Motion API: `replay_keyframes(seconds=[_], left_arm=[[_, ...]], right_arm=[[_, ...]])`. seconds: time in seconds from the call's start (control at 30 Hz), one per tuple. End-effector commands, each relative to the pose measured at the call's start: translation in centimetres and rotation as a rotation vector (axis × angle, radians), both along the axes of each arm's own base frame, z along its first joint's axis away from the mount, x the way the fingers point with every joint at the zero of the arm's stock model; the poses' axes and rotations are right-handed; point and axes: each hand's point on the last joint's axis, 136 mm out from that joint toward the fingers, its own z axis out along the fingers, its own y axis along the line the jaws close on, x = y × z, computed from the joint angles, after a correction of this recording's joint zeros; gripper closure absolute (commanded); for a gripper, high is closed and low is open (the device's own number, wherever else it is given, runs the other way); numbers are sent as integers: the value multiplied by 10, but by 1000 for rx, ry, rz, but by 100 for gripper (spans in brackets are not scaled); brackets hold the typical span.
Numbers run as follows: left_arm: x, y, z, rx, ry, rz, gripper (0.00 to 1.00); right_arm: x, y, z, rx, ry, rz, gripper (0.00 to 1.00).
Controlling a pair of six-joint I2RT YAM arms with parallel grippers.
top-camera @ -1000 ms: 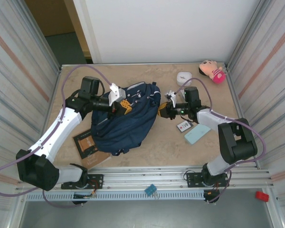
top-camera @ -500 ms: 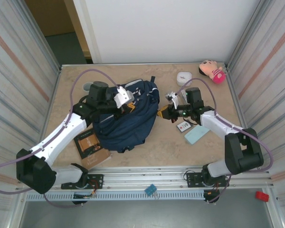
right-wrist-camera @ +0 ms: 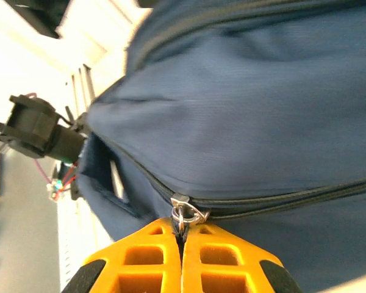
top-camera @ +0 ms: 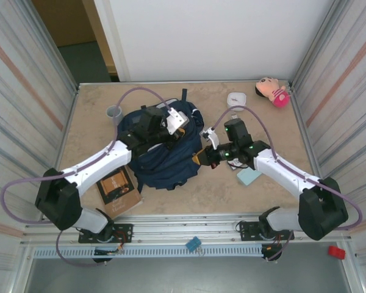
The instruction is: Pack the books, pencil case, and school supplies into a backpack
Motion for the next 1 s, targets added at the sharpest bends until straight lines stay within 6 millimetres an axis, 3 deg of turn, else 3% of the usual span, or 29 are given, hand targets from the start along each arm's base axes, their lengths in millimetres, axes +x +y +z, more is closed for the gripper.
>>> replay_keyframes(seconds=[0.0, 0.13, 0.17, 0.23, 0.4, 0.53, 0.87, 0.97], left_arm=[[35, 2, 29, -67, -99, 145, 100], [30, -13, 28, -104, -100, 68, 100], [27, -15, 29, -116, -103, 40, 100], [18, -20, 35, -156, -112, -27, 100], [-10, -24, 50, -273, -81, -252, 100], [-28, -25, 53, -303, -72, -387, 100], [-43, -28, 61, -357, -40, -480, 100], [-43, -25, 61, -354, -39, -454, 100]], right_arm=[[-17, 22, 26, 91, 68, -27, 100], [-16, 27, 23, 87, 123, -133, 96], [-14, 24, 22, 89, 157, -170, 88], [-4, 14, 20, 116, 240, -278, 52], [23, -24, 25, 289, 460, -594, 29], [32, -36, 25, 370, 557, -726, 15], [68, -14, 35, 519, 655, -750, 11], [78, -4, 36, 538, 663, -751, 24]])
